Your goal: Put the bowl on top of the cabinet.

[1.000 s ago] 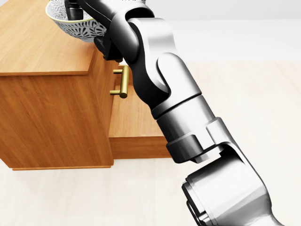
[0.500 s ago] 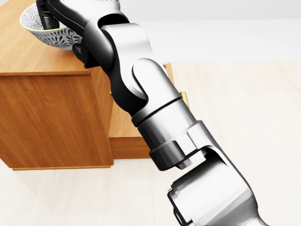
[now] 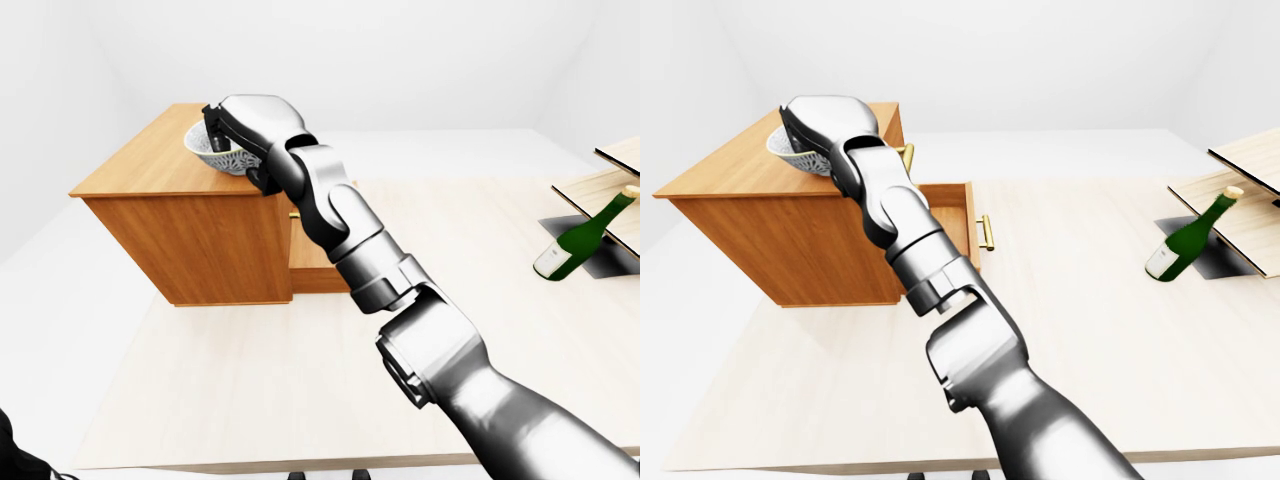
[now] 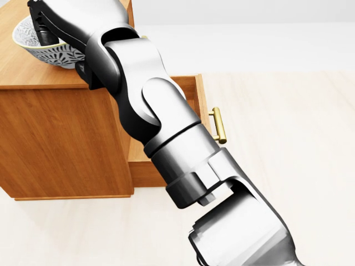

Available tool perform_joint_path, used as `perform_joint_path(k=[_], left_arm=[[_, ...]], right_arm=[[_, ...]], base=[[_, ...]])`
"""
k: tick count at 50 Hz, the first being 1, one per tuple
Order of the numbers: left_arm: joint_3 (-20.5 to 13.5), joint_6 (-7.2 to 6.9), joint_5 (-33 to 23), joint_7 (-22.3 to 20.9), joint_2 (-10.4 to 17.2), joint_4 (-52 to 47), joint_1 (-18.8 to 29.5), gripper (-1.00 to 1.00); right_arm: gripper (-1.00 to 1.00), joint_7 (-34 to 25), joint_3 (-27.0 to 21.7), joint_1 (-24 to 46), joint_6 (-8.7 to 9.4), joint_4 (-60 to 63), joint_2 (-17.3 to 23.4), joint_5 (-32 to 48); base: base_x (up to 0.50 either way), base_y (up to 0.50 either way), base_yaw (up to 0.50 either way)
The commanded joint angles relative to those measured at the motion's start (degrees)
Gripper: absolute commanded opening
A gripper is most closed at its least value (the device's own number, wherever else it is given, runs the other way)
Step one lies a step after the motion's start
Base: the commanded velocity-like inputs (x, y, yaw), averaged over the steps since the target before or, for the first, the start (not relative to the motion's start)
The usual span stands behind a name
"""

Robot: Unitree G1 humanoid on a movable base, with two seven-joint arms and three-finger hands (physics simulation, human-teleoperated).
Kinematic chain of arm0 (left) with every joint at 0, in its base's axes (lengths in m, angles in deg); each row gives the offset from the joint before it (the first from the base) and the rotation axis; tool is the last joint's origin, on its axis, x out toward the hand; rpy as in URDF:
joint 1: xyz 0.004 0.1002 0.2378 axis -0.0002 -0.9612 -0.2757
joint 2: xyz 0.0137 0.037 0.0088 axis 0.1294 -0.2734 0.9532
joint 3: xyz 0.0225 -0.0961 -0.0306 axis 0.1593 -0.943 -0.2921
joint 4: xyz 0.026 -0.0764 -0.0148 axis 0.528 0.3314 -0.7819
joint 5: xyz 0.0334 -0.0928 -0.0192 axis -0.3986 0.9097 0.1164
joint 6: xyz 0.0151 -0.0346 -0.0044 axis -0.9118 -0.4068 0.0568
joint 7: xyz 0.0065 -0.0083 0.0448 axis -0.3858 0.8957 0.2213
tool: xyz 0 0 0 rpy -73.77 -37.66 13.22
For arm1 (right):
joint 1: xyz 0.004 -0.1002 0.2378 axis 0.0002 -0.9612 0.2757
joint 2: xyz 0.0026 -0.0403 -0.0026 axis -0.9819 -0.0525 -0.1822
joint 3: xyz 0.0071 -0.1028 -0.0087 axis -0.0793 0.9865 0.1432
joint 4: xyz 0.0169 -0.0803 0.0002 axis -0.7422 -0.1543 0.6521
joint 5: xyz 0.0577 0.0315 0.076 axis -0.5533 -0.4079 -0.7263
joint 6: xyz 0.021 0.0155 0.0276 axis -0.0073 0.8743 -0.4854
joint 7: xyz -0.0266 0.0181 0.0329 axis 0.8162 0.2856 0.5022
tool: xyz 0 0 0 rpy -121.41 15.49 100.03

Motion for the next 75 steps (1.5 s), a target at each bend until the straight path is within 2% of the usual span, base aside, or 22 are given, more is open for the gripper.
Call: perform_joint_path(k=[1,26,28,29,48,62,75], left_arm=[[-0.3,0.0,0.7,0.4,0.3,0.0,0.0,1.0],[-0.2,0.0,1.1,1.0,0.8,0.2,0.0,1.0],[-0.1,0.0,1.1,1.0,0.8,0.2,0.0,1.0],[-0.1,0.0,0.9,0.9,0.8,0.2,-0.1,1.0],[0.2,0.0,0.2,0.4,0.3,0.1,-0.1,1.0],[0.2,0.0,0.1,0.5,0.3,0.1,0.1,1.0],[0.2,0.0,0.1,0.5,0.1,-0.3,0.0,1.0]], right_arm=[[-1.0,1.5,0.2,-0.4,0.0,-0.2,-0.9,2.2],[-1.0,5.8,0.2,0.0,0.0,-6.1,-1.2,1.4],[0.65,5.6,0.1,0.1,0.0,-6.1,-1.2,1.3],[1.0,5.3,0.0,0.3,0.0,-6.0,-1.2,1.1],[1.0,1.8,-0.2,1.7,0.0,-2.5,-0.6,0.7],[1.0,-4.2,-1.6,6.9,0.0,4.4,1.4,-1.5],[1.0,-9.8,-2.1,7.2,0.0,14.0,3.5,-1.6]], base=[[0.0,0.0,0.0],[0.0,0.0,0.0],[0.01,0.0,0.0],[0.0,0.0,0.0],[0.0,0.0,0.0],[0.0,0.0,0.0],[0.0,0.0,0.0]])
